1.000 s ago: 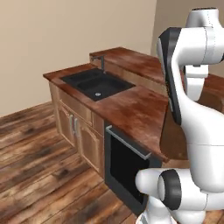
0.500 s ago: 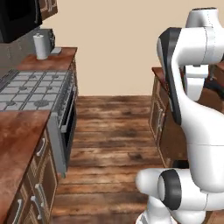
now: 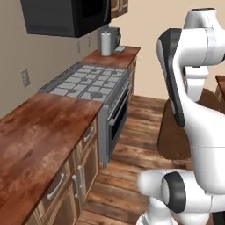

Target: Move the cutting board and knife to the sink. Then move spray from the cabinet to the counter.

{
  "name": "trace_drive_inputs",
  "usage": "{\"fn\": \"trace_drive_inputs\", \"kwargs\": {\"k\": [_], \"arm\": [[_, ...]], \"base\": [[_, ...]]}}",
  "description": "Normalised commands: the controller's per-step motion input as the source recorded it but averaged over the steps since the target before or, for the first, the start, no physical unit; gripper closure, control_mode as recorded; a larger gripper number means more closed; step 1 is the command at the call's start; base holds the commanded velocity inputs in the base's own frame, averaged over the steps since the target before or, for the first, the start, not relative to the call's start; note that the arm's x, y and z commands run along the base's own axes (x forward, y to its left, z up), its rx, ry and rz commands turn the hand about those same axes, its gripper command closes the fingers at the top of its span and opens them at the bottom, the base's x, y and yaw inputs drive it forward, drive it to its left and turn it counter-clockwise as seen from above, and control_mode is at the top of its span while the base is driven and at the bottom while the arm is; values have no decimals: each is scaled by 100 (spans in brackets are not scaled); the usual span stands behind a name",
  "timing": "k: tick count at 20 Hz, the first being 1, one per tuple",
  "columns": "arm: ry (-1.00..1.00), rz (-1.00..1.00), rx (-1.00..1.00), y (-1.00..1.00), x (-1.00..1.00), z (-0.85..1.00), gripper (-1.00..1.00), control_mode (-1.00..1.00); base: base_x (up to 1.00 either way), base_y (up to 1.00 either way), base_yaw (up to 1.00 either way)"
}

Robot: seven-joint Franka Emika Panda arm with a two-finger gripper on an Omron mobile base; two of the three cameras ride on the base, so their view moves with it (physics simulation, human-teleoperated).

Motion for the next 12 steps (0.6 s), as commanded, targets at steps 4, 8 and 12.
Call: {"fn": "trace_drive_inputs", "kwargs": {"k": [4,8,12], "arm": [[0,0,0,0,0,0,100,100],[0,0,0,0,0,0,100,100],[0,0,0,0,0,0,100,100]], "base": [[100,33,-1],[100,33,-8],[100,-4,-24]]}}
